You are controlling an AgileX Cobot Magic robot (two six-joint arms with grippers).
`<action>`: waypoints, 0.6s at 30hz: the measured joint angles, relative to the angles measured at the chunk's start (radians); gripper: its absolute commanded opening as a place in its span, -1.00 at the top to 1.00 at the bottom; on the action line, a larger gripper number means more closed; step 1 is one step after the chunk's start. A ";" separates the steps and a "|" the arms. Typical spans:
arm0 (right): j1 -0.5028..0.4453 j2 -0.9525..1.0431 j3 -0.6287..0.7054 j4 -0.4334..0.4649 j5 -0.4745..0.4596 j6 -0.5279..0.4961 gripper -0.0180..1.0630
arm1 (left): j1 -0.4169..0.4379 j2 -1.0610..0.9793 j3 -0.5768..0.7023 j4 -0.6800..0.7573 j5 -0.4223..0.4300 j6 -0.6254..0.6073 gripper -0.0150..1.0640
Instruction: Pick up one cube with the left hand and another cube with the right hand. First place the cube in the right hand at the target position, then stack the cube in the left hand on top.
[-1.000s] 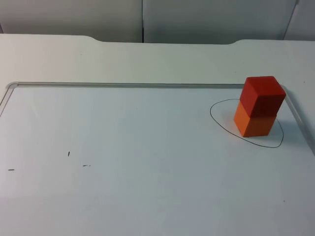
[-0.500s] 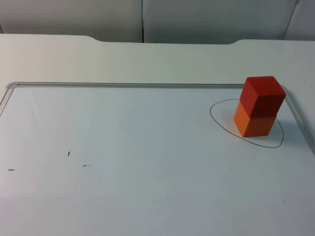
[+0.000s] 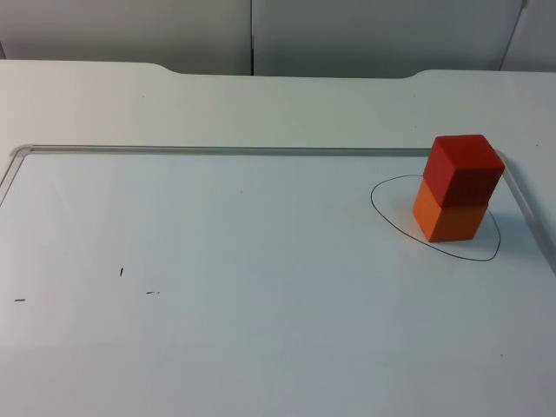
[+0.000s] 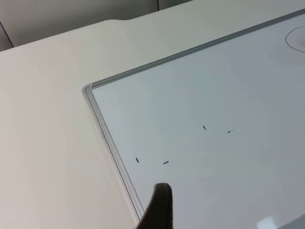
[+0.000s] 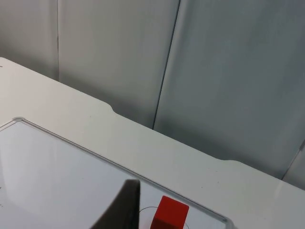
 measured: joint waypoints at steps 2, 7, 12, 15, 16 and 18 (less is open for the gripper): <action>0.000 0.000 0.000 0.000 0.000 0.000 -0.96 | 0.000 0.000 0.000 -0.001 -0.002 0.000 -0.44; 0.000 0.000 0.000 0.000 0.000 0.000 -0.96 | 0.000 0.000 0.000 -0.001 -0.002 0.005 -0.81; 0.000 0.000 0.000 0.000 0.013 0.000 -0.96 | 0.000 0.000 0.000 -0.002 -0.002 0.007 -0.98; 0.000 0.000 0.000 0.000 0.072 0.002 -0.96 | 0.000 0.000 0.000 -0.004 -0.002 0.009 -0.98; 0.000 -0.006 0.000 0.006 0.097 0.002 -0.96 | 0.000 0.000 0.000 -0.004 -0.002 0.009 -0.98; 0.000 -0.017 0.000 0.013 0.118 0.002 -0.96 | 0.000 0.000 0.000 -0.004 -0.002 0.009 -0.98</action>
